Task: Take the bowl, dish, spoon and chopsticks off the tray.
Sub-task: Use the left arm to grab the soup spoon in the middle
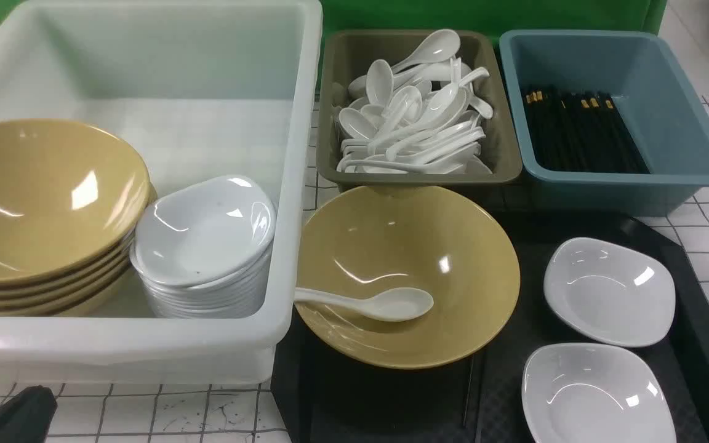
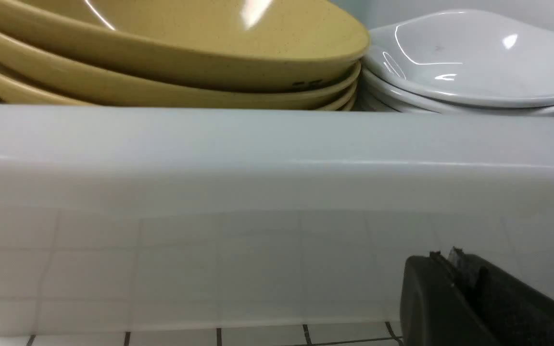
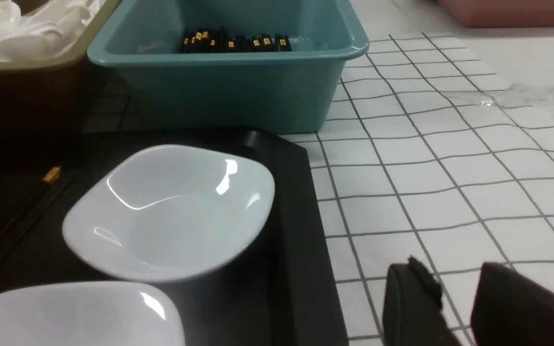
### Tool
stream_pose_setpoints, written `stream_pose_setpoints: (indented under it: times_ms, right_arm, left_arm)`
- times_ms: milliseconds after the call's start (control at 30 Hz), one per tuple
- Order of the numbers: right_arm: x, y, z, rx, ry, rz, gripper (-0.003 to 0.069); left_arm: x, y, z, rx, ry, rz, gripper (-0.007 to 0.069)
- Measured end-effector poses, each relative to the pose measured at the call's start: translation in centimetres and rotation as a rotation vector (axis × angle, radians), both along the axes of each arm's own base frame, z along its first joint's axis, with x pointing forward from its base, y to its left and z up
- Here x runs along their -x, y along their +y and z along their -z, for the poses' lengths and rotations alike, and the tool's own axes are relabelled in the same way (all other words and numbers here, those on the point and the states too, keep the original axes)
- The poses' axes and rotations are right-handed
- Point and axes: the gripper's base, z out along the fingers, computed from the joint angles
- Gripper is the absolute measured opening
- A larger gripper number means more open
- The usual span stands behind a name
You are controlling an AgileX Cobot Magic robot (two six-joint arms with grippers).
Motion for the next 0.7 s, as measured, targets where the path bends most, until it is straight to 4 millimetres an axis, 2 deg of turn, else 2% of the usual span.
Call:
stream_pose_setpoints:
  times_ms: [700]
  right_arm:
    - [0.0,0.0,0.0,0.0,0.0,0.0,0.0236]
  left_arm:
    - [0.0,0.02,0.0,-0.022,-0.003,0.004,-0.0006]
